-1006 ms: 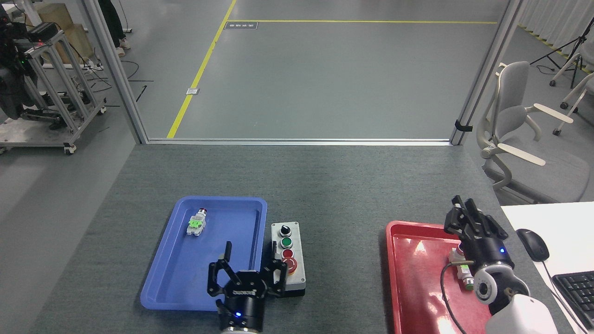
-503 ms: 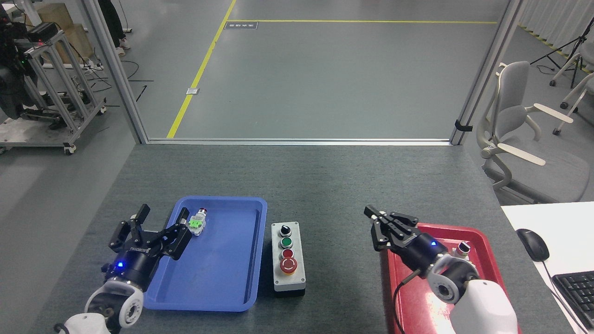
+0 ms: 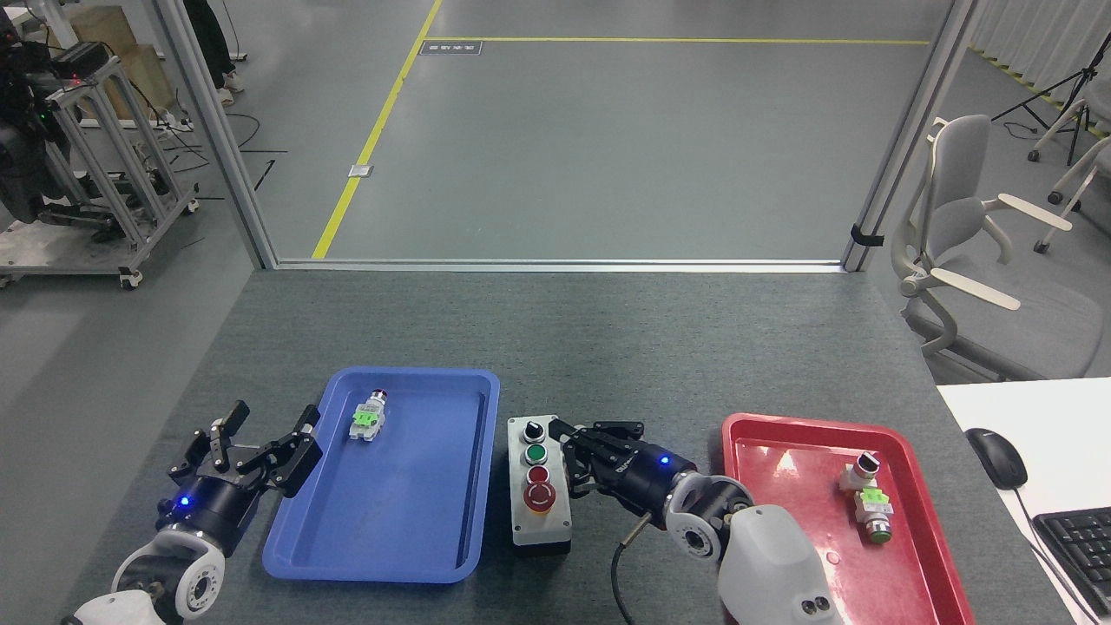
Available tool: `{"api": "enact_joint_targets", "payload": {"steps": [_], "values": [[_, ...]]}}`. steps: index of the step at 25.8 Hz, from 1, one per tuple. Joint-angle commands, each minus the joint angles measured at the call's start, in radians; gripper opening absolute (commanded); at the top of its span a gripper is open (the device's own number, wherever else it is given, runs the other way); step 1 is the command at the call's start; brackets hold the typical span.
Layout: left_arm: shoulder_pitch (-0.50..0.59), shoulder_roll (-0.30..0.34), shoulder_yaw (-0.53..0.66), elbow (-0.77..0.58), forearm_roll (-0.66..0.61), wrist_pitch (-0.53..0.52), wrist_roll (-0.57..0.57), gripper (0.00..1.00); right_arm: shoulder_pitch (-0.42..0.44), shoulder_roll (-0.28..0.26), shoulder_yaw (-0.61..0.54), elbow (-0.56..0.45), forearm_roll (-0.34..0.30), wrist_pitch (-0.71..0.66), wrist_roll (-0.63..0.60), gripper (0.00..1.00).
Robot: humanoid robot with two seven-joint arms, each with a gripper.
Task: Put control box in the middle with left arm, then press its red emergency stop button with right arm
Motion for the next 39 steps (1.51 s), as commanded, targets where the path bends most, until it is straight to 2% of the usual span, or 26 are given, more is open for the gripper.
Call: {"api": "enact_joint_targets", "payload": {"steps": [1, 6, 10, 13, 20, 26, 29, 34, 35, 36, 38, 39], "values": [[0.032, -0.001, 0.0, -0.006, -0.019, 0.085, 0.063, 0.98, -0.011, 0.034, 0.034, 0.044, 0.025, 0.005, 0.006, 0.0], [0.056, -0.004, -0.001, -0.046, -0.025, 0.097, 0.091, 0.98, -0.005, 0.037, 0.035, 0.056, 0.025, 0.005, 0.082, 0.0], [0.095, -0.031, -0.004, -0.092, -0.031, 0.099, 0.093, 0.97, -0.001, 0.037, 0.034, 0.062, 0.025, 0.005, 0.089, 0.0], [0.122, -0.042, -0.007, -0.156, -0.088, 0.099, 0.094, 0.96, -0.001, 0.036, 0.034, 0.065, 0.024, 0.005, 0.089, 0.0], [0.165, -0.186, -0.012, -0.215, -0.23, 0.094, 0.096, 0.96, 0.001, 0.034, 0.034, 0.091, 0.025, 0.005, 0.092, 0.0], [0.167, -0.287, -0.018, -0.208, -0.249, 0.097, 0.099, 0.95, -0.004, 0.036, 0.034, 0.134, 0.05, 0.005, 0.092, 0.0], [0.161, -0.292, -0.02, -0.192, -0.25, 0.099, 0.099, 0.95, -0.005, 0.037, 0.034, 0.146, 0.079, 0.005, 0.09, 0.0], [0.156, -0.306, -0.013, -0.15, -0.223, 0.102, 0.103, 0.99, -0.019, 0.04, 0.009, 0.117, 0.06, 0.008, 0.073, 0.0], [0.157, -0.315, -0.01, -0.13, -0.203, 0.102, 0.112, 0.99, -0.036, 0.046, -0.017, 0.105, 0.045, 0.009, 0.064, 0.05], [0.157, -0.318, -0.012, -0.127, -0.192, 0.099, 0.105, 0.99, -0.054, 0.054, -0.061, 0.1, 0.028, 0.012, 0.058, 0.17], [0.157, -0.32, -0.012, -0.126, -0.192, 0.099, 0.103, 0.99, -0.084, 0.079, -0.161, 0.094, 0.013, 0.055, 0.056, 0.49], [0.156, -0.32, -0.012, -0.126, -0.192, 0.099, 0.1, 0.99, -0.099, 0.092, -0.199, 0.085, 0.011, 0.097, 0.055, 0.76]]}}
